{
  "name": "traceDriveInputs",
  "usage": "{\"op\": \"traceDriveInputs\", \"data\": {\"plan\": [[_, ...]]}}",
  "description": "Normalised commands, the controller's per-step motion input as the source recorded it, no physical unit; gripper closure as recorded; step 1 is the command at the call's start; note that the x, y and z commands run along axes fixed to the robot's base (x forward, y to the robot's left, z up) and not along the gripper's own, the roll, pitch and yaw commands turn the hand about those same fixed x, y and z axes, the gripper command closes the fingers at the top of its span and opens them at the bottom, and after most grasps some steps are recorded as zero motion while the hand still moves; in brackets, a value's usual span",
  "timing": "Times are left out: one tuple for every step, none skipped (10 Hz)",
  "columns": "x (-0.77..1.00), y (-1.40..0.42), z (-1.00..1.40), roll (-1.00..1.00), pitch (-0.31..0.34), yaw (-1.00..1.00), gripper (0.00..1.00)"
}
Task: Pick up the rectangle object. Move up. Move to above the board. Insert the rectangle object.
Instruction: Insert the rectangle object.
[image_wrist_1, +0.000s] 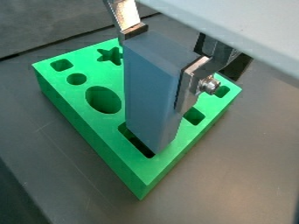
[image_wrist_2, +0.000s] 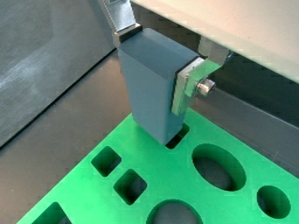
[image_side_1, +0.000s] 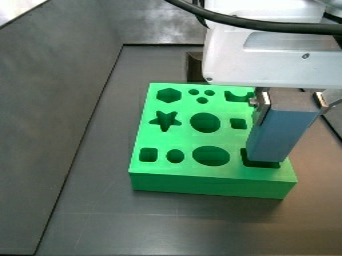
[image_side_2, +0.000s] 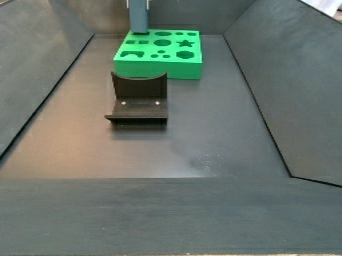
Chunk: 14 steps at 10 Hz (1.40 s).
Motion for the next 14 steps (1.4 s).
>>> {"op": "traceDriveInputs", "data": {"plan": [[0.01, 0.0, -0.08, 0.0, 0.0, 0.0, 1.0], [0.0, 0.0, -0.16, 0.0, 0.0, 0.0, 1.0], [0.0, 0.0, -0.18, 0.02, 0.0, 0.0, 1.0], [0.0, -0.03, -0.17, 0.03, 0.0, 0.0, 1.0], [0.0, -0.04, -0.09, 0.02, 0.0, 0.0, 1.0], [0.0, -0.09, -0.08, 0.02, 0.0, 0.0, 1.0], [0.0, -0.06, -0.05, 0.0, 0.0, 0.0, 1.0], [0.0, -0.05, 0.0, 0.0, 0.0, -0.05, 1.0], [0.0, -0.04, 0.0, 0.0, 0.0, -0.06, 1.0], [0.0, -0.07, -0.05, 0.0, 0.023, -0.13, 1.0], [0.07, 0.0, -0.09, -0.02, 0.099, -0.19, 1.0], [0.27, 0.0, -0.16, -0.06, 0.187, -0.19, 1.0], [0.3, 0.0, -0.21, -0.02, 0.234, -0.09, 1.0], [0.37, 0.01, -0.28, 0.0, 0.274, 0.0, 1.0]]}}
